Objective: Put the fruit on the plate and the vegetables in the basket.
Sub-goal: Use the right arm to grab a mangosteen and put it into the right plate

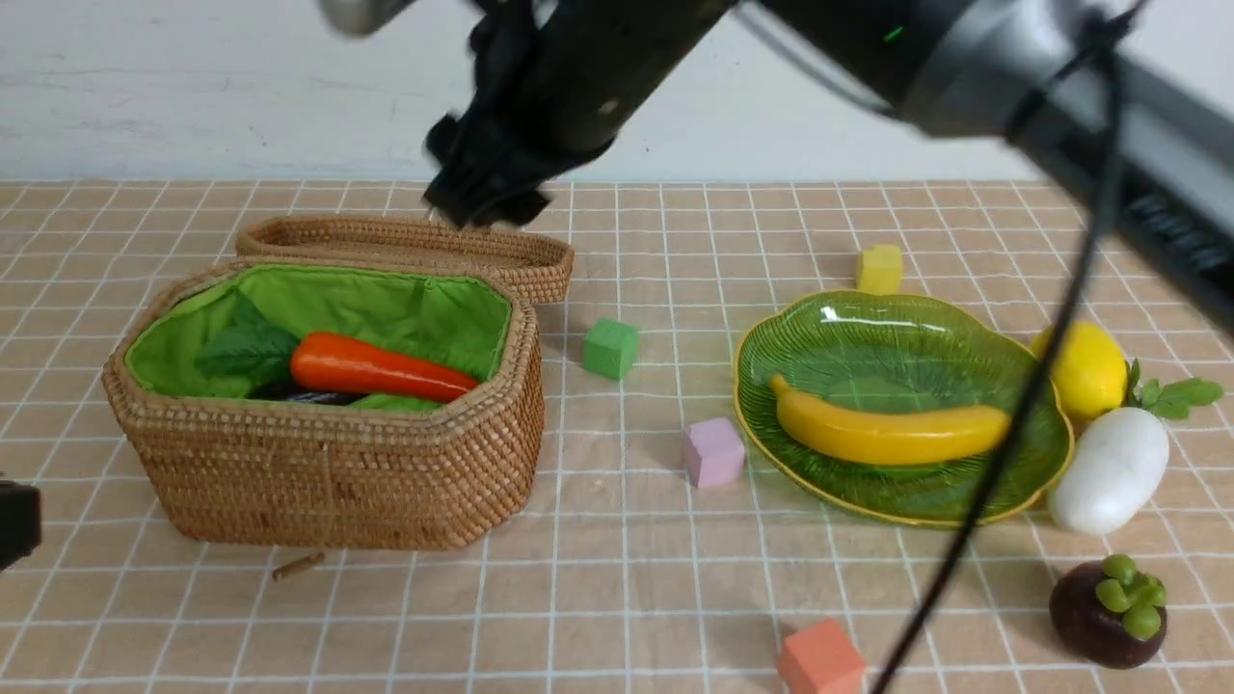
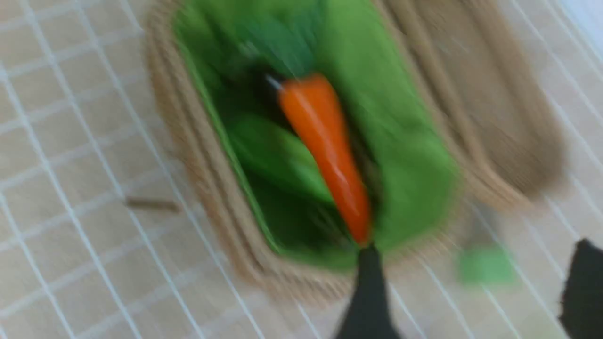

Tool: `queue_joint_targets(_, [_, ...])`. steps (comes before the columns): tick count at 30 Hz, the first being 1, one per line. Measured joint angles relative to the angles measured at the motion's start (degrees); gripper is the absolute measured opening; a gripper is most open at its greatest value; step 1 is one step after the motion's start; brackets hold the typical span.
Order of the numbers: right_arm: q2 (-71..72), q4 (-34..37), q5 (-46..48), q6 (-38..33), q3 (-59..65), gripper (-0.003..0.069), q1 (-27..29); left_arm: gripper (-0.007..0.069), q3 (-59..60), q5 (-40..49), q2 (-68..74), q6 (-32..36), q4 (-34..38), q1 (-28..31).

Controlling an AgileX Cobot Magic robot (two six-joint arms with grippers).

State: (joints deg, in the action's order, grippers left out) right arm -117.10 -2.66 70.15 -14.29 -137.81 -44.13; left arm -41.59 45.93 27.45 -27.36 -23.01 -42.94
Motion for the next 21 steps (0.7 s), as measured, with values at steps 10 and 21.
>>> queue_joint_targets(10, [33.98,-7.51,1.32,23.97,37.32,0.0000,12.07,-0.0013,0.00,-3.52,0.00,27.36,25.54,0.00])
queue_joint_targets(21, [40.28,6.70,-18.04,26.66,84.83,0.0563,41.85,-0.0013,0.00,-3.52,0.00,36.05,33.05,0.00])
